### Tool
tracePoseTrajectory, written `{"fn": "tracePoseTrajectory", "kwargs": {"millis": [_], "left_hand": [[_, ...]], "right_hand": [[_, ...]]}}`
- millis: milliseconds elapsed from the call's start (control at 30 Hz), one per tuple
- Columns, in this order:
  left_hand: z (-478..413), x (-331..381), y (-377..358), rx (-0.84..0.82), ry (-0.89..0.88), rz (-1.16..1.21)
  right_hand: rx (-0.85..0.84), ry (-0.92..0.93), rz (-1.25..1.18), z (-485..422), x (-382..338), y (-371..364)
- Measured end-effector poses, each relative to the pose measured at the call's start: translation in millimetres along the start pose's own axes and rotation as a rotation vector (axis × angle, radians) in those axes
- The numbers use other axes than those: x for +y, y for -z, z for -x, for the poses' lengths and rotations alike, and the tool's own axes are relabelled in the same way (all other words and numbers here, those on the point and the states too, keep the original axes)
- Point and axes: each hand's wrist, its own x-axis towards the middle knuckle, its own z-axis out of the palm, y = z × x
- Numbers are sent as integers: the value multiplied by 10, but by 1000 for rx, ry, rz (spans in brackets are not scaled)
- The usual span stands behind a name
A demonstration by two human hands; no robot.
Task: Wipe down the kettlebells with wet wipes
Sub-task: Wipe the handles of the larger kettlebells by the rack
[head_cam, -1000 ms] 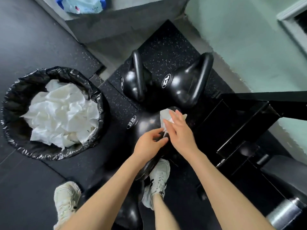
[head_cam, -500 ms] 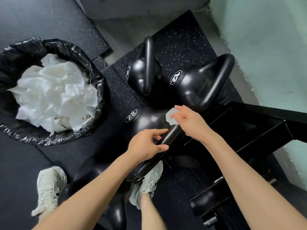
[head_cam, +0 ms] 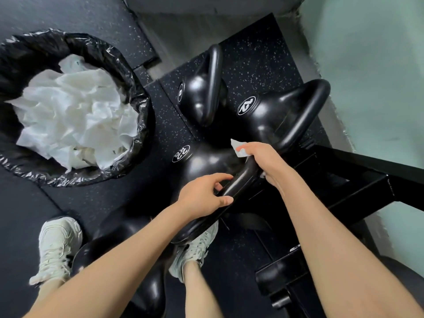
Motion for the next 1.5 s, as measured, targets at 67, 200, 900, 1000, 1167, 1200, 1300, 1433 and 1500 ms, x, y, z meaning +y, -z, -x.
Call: {"fn": "tracePoseTrajectory", "kwargs": {"millis": [67,200,900,1000,1167,1200,1300,1433,1500], "left_hand": [[27,8,-15,15,19,6],[143,-21,-4,25,78,285],[1284,-760,259,248,262,770],[1449,-784,123,262,170,693],[1419,-862,-168,121,265,707],[1376,-864,-201,144,318,740],[1221,-882,-285,254,423,807],[1062,-924,-291,400,546,779],[1008,-987,-315,462,631,750]], "right_hand": [[133,35,-189,101,89,-84],[410,160,-384,422,227,-469],[417,83,217,1880,536,-1471],[278,15,344,1825,501,-1618],[119,87,329,1633,468,-1778],[86,115,383,1588,466,-1760],[-4,240,554,1455,449,-1681],[-54,412,820,1127,315,-1619],[-38,551,1140,966,288,-1663]]}}
